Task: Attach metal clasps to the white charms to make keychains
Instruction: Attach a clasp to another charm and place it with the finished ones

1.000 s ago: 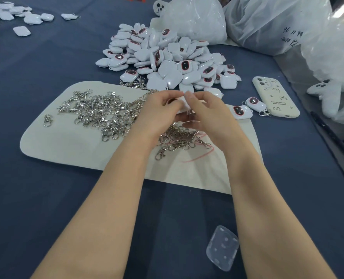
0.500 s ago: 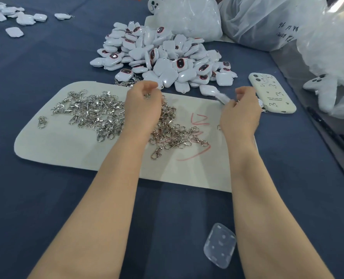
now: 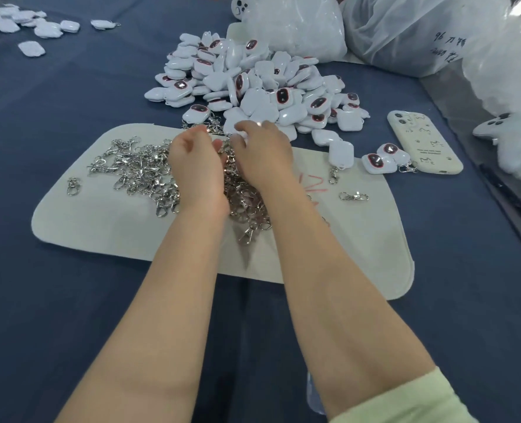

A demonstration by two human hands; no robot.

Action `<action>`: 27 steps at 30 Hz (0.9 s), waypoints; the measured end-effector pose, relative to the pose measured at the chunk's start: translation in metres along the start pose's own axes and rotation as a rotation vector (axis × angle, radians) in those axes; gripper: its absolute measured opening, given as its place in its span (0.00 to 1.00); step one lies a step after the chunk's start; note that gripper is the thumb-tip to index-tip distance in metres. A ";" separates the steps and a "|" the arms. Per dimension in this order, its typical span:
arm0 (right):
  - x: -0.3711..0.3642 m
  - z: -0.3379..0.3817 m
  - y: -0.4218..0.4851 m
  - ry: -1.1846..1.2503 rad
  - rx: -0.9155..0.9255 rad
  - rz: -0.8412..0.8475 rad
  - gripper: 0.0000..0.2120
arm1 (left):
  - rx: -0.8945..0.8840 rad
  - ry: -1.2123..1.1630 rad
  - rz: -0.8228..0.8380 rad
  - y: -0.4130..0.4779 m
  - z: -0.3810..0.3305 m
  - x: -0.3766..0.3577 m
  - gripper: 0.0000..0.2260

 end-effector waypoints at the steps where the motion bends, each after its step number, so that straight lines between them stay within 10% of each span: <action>1: -0.005 0.004 0.005 -0.005 -0.023 0.018 0.18 | -0.010 0.003 -0.003 0.000 0.000 0.000 0.05; 27: -0.027 0.017 0.027 -0.037 -0.150 -0.007 0.16 | -0.055 0.081 -0.072 0.004 -0.001 0.003 0.06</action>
Point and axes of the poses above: each hand's wrist, its own y-axis towards the middle knuckle, its own x-axis out of the back of the hand, z = x × y, the point moved 2 cm from there along y, towards the middle knuckle, and after that the axes turned 4 degrees about y, right-handed, at the moved point
